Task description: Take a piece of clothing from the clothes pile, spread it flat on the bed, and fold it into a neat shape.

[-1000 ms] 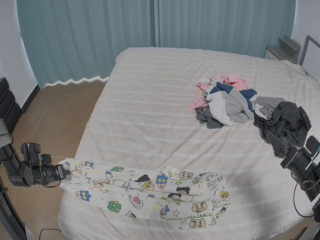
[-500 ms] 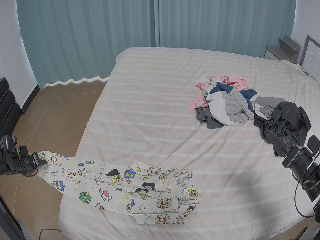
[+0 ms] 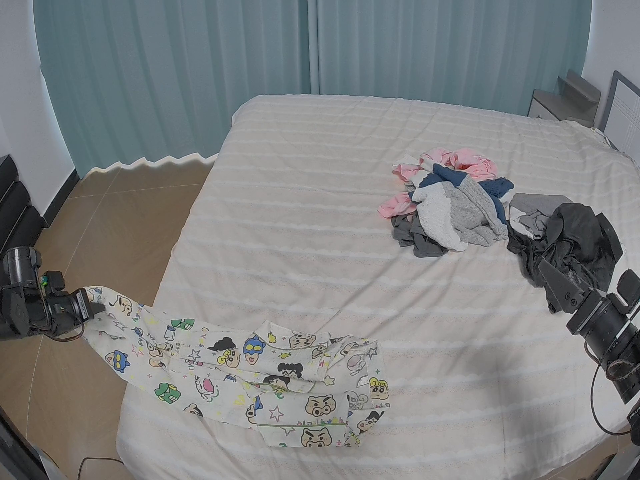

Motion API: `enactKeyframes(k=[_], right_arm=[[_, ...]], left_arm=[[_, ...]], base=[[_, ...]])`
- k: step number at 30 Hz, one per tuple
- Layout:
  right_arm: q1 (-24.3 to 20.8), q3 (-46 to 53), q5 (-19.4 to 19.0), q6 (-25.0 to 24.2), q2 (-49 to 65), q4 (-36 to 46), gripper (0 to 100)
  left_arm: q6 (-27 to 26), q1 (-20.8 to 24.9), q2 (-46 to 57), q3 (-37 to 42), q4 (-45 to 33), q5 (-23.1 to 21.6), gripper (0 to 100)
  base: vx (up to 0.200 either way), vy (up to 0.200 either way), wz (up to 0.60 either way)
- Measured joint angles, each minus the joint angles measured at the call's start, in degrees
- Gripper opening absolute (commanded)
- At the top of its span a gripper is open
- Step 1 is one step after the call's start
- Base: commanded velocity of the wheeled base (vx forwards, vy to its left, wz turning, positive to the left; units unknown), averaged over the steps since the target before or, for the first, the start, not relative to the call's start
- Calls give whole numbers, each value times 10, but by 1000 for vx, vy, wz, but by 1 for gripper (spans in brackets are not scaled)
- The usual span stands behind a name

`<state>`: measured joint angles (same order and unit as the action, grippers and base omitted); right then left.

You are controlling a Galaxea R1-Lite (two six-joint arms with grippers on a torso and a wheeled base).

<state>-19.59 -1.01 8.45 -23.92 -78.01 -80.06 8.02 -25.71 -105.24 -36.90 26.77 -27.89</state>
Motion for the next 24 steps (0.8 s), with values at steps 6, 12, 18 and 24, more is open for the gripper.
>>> enactKeyframes(k=[6, 12, 18, 24], right_arm=[[0, 0, -1, -5, 0, 0, 100], [0, 0, -2, -6, 0, 0, 100], [0, 0, -2, -7, -1, 0, 100], [0, 0, -2, -9, -2, 6, 100]], left_arm=[[20, 110, 66, 27, -11, 63, 0], [46, 239, 117, 33, -41, 142, 0], [97, 389, 131, 18, -52, 238, 0], [162, 508, 105, -9, -46, 294, 0]], base=[[0, 0, 0], [0, 0, 0], [0, 0, 0], [0, 0, 0]])
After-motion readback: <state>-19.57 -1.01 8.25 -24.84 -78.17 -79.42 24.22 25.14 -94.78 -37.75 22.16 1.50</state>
